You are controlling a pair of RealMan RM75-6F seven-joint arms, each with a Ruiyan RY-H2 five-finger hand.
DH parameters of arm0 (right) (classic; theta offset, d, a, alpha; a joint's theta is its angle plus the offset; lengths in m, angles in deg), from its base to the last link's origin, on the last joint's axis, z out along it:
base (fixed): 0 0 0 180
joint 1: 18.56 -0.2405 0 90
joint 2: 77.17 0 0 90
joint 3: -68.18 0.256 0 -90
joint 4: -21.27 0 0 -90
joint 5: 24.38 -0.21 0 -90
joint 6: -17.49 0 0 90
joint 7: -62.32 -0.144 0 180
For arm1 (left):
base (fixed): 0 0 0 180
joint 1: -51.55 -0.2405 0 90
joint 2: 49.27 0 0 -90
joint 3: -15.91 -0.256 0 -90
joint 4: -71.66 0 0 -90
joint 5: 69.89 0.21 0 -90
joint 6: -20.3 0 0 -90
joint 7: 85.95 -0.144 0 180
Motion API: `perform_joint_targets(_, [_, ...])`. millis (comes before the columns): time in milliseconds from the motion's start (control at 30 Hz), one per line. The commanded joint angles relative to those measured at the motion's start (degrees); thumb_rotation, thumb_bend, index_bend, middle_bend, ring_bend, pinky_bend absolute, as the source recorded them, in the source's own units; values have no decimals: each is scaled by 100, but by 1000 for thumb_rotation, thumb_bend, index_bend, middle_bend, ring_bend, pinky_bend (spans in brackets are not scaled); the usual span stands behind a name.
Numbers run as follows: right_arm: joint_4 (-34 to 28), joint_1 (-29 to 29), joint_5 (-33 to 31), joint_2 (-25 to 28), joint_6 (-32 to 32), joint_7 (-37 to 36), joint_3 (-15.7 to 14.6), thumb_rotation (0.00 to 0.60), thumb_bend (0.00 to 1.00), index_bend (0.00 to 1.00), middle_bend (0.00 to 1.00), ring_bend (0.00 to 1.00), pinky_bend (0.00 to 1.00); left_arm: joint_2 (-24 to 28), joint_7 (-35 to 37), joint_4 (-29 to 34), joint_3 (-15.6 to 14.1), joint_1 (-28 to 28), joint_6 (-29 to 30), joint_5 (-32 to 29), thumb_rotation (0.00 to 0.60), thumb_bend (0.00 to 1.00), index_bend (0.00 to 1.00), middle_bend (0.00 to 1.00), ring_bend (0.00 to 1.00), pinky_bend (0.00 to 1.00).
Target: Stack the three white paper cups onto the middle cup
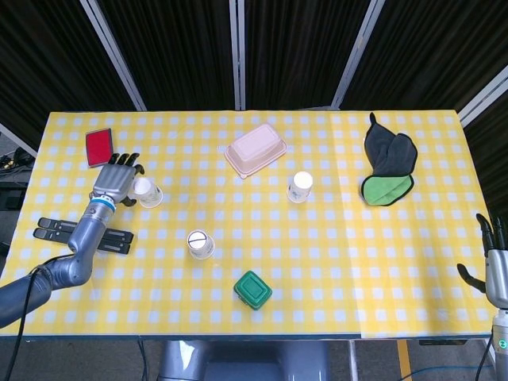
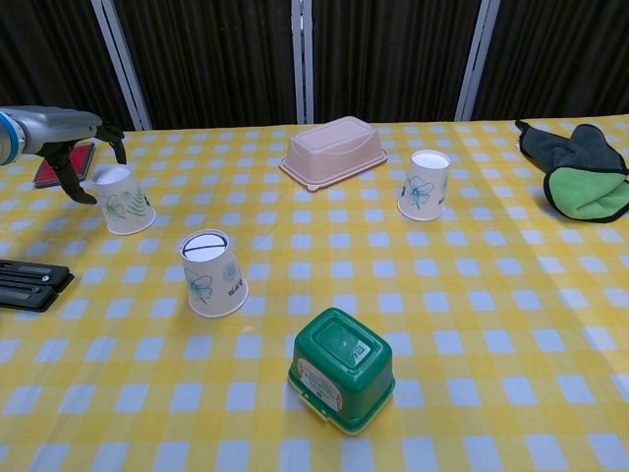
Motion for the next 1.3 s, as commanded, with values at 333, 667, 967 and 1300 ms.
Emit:
perform_joint_targets(333, [-5, -3, 25, 21, -6, -45, -4, 600, 96, 111, 0, 0, 0, -122, 402, -18, -146, 53, 229, 345, 600, 438, 374, 0, 0, 0])
perform_joint_targets(667, [-67, 24, 61, 42, -71, -53, -13, 600, 95, 111, 0, 0, 0, 771, 876, 1554, -18, -150, 961, 1131, 600, 435, 354, 0, 0, 0])
perform_joint_targets(967, [-106, 46, 79, 90, -102, -131, -11, 600, 95, 112, 0, 0, 0, 1641, 1106, 3452, -96, -244, 1116, 1764, 600, 434, 334, 0, 0, 0])
perform_joint_targets(1300, [-141, 72, 94, 139, -135, -211, -9, 600, 95, 114, 0, 0, 0, 2104, 1022, 4397, -315, -302, 1196, 2274, 600, 434, 331, 0, 0, 0])
